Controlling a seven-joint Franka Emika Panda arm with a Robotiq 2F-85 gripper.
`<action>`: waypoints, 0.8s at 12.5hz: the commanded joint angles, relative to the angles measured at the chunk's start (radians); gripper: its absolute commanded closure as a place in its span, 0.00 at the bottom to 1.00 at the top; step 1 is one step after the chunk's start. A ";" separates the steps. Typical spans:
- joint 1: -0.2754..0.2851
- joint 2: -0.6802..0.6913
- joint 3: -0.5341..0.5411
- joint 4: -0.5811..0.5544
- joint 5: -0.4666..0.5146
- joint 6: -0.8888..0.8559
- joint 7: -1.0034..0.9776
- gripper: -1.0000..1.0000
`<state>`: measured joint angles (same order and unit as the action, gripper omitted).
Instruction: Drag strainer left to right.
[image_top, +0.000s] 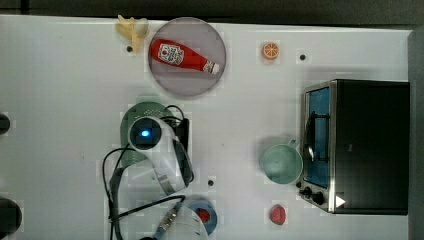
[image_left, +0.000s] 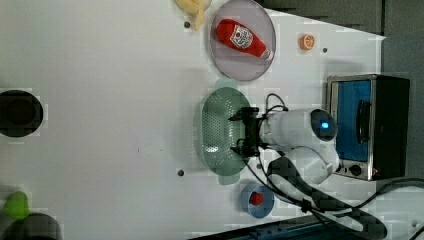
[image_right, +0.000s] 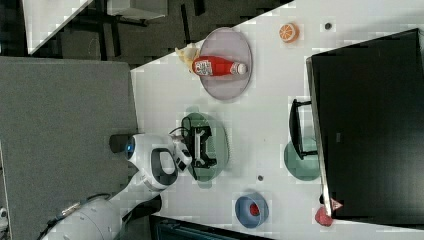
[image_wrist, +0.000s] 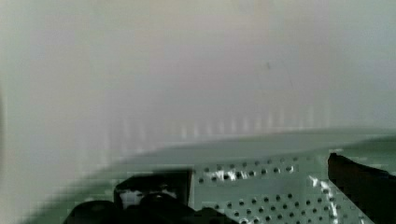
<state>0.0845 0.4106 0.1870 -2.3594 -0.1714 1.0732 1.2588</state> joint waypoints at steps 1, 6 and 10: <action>-0.009 -0.034 -0.053 -0.009 0.009 0.005 -0.118 0.00; -0.016 -0.044 -0.171 -0.024 0.009 0.006 -0.215 0.00; -0.018 -0.047 -0.260 -0.030 0.009 0.014 -0.305 0.00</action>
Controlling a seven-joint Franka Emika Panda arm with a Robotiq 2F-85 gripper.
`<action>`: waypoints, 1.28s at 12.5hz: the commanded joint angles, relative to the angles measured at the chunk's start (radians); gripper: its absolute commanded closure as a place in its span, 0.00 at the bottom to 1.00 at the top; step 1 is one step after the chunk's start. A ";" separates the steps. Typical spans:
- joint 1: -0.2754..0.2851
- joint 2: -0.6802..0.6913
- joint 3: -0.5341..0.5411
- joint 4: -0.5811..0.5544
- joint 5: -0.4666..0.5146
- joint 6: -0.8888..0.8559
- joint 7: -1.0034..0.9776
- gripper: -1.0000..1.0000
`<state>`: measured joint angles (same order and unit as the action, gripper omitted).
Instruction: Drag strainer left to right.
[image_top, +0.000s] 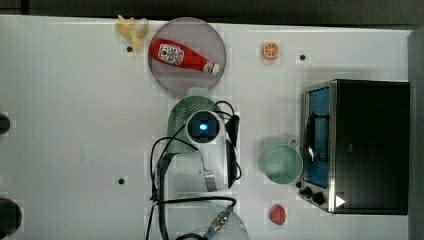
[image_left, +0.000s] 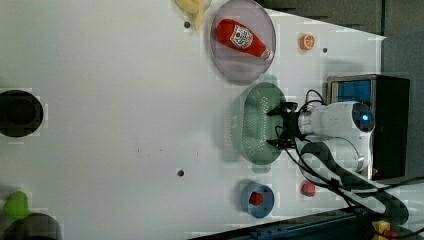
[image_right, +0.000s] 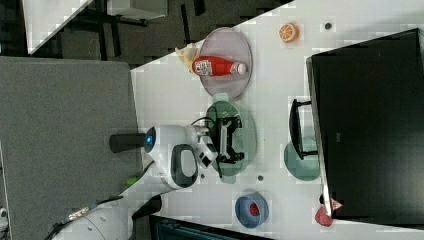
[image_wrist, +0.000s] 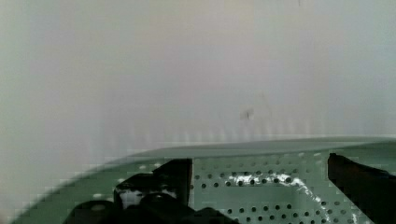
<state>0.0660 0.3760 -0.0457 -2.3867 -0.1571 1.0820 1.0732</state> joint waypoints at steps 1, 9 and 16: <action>0.000 -0.012 -0.047 -0.003 -0.005 0.019 -0.154 0.00; -0.001 -0.012 -0.182 -0.003 -0.005 0.026 -0.264 0.00; 0.000 -0.220 -0.103 0.022 -0.003 -0.154 -0.654 0.00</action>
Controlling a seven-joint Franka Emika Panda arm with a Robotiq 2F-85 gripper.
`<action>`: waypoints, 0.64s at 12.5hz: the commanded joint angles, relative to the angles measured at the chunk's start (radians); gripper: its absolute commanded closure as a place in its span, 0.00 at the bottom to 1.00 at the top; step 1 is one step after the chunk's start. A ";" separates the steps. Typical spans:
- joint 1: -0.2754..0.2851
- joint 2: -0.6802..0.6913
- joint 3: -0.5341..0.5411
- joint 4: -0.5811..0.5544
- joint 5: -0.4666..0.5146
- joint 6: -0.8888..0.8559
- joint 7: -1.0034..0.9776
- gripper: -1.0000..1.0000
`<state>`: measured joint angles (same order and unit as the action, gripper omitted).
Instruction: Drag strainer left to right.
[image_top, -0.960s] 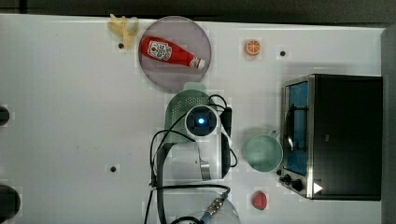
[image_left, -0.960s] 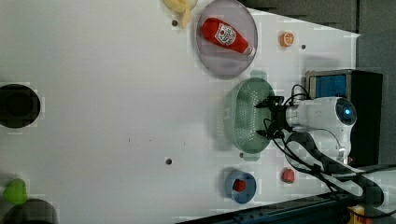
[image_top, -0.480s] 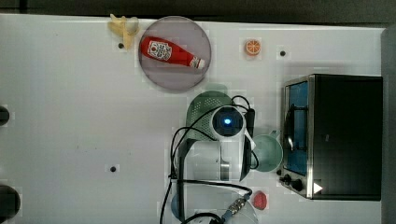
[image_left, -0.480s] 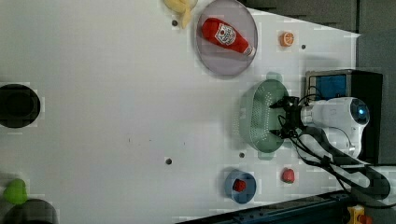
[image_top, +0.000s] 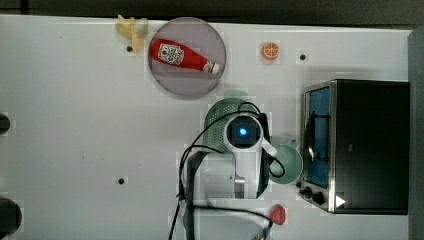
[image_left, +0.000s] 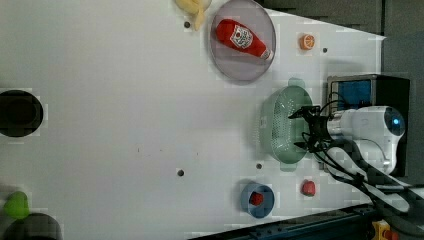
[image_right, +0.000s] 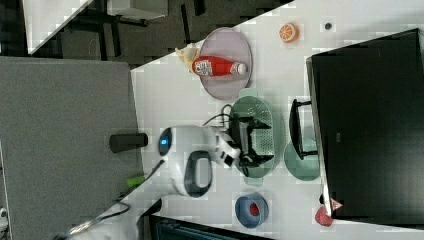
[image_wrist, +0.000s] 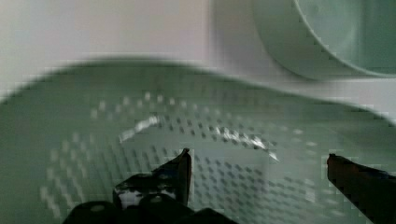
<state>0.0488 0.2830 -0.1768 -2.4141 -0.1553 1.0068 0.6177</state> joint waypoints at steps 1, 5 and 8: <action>0.017 -0.179 0.034 0.068 -0.003 -0.148 -0.249 0.00; 0.019 -0.399 0.045 0.148 0.115 -0.445 -0.431 0.00; 0.018 -0.545 0.048 0.206 0.154 -0.624 -0.561 0.00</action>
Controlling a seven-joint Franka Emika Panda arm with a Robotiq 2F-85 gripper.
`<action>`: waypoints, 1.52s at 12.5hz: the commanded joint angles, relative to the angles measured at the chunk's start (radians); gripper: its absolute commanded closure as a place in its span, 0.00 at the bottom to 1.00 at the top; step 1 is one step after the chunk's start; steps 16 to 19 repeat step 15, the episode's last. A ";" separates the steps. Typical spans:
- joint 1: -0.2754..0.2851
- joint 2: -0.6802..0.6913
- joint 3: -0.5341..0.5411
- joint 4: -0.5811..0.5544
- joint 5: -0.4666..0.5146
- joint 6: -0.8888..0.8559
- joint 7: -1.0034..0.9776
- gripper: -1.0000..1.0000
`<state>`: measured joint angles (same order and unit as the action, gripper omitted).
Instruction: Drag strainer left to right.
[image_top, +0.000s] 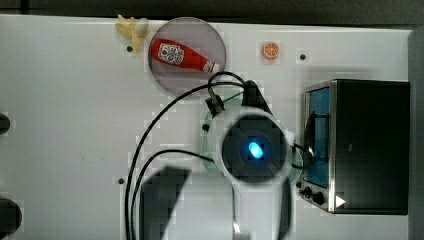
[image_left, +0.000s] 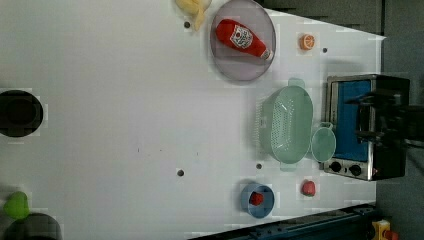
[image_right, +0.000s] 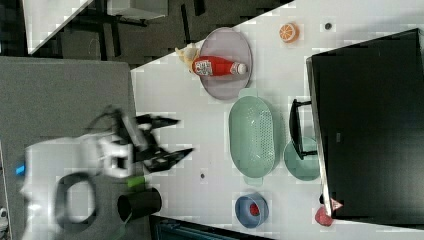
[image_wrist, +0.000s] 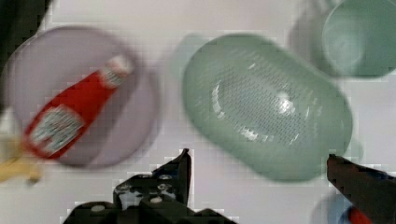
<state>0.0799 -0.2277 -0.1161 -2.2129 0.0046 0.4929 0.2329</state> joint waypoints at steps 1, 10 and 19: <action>-0.013 -0.068 -0.014 0.027 -0.010 -0.183 -0.177 0.00; -0.011 -0.104 0.004 0.160 -0.031 -0.492 -0.178 0.00; -0.011 -0.082 0.004 0.160 -0.031 -0.492 -0.178 0.00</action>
